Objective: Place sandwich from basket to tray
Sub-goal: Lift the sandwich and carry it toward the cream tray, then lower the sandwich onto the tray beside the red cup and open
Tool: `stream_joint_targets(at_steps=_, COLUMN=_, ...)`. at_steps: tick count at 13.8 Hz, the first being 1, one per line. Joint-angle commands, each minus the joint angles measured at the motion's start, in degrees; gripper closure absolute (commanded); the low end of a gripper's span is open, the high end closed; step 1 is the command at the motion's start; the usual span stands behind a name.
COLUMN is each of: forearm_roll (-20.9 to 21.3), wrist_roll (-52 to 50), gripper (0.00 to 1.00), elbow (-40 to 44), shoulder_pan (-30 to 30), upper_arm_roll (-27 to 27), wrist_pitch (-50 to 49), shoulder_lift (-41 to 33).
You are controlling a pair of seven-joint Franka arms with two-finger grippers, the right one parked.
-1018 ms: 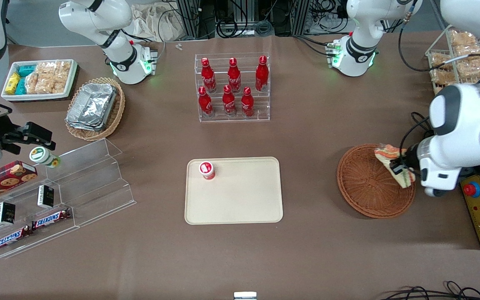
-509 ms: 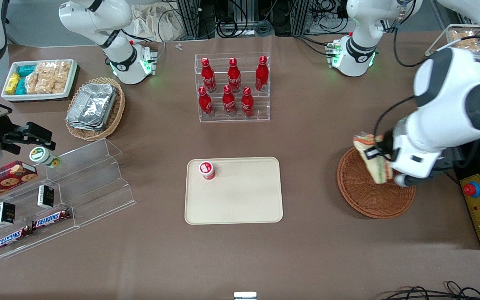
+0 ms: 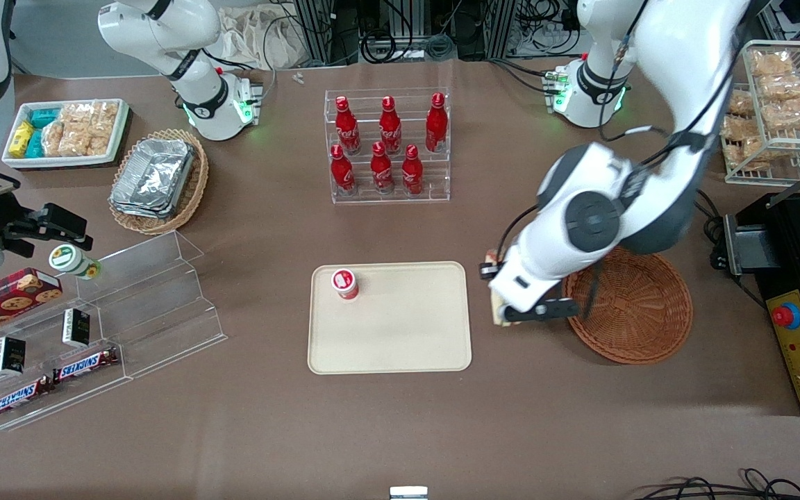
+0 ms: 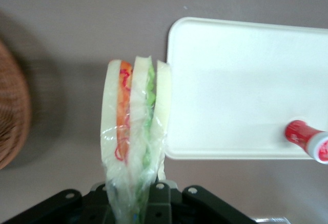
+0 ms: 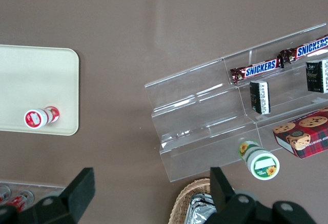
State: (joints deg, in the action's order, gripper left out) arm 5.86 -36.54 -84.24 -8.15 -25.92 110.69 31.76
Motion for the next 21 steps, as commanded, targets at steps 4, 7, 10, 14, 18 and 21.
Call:
stream_joint_targets(at_steps=4, forearm_roll=4.42, wrist_roll=-0.46, gripper=1.00, elbow=2.24, shoulder_pan=-5.29, upper_arm_roll=-0.01, wrist_pitch=7.79, shoulder_lift=10.94)
stream_joint_targets(at_steps=7, forearm_roll=4.42, wrist_roll=-0.46, gripper=1.00, elbow=2.07, shoulder_pan=-6.35, upper_arm_roll=-0.01, wrist_pitch=9.46, shoulder_lift=12.71)
stream_joint_targets(at_steps=10, forearm_roll=7.22, wrist_roll=-1.24, gripper=1.00, elbow=1.89, shoulder_pan=-7.57, upper_arm_roll=-0.01, wrist_pitch=9.64, shoulder_lift=15.08)
stream_joint_targets(at_steps=14, forearm_roll=8.12, wrist_roll=-1.51, gripper=0.99, elbow=1.89, shoulder_pan=-8.11, upper_arm_roll=-0.01, wrist_pitch=10.52, shoulder_lift=16.49)
stream_joint_targets(at_steps=18, forearm_roll=8.20, wrist_roll=-3.19, gripper=0.07, elbow=1.89, shoulder_pan=-8.20, upper_arm_roll=0.26, wrist_pitch=10.52, shoulder_lift=16.58)
stream_joint_targets(at_steps=21, forearm_roll=8.12, wrist_roll=-3.80, gripper=0.00, elbow=1.98, shoulder_pan=-7.85, upper_arm_roll=0.26, wrist_pitch=9.91, shoulder_lift=16.05)
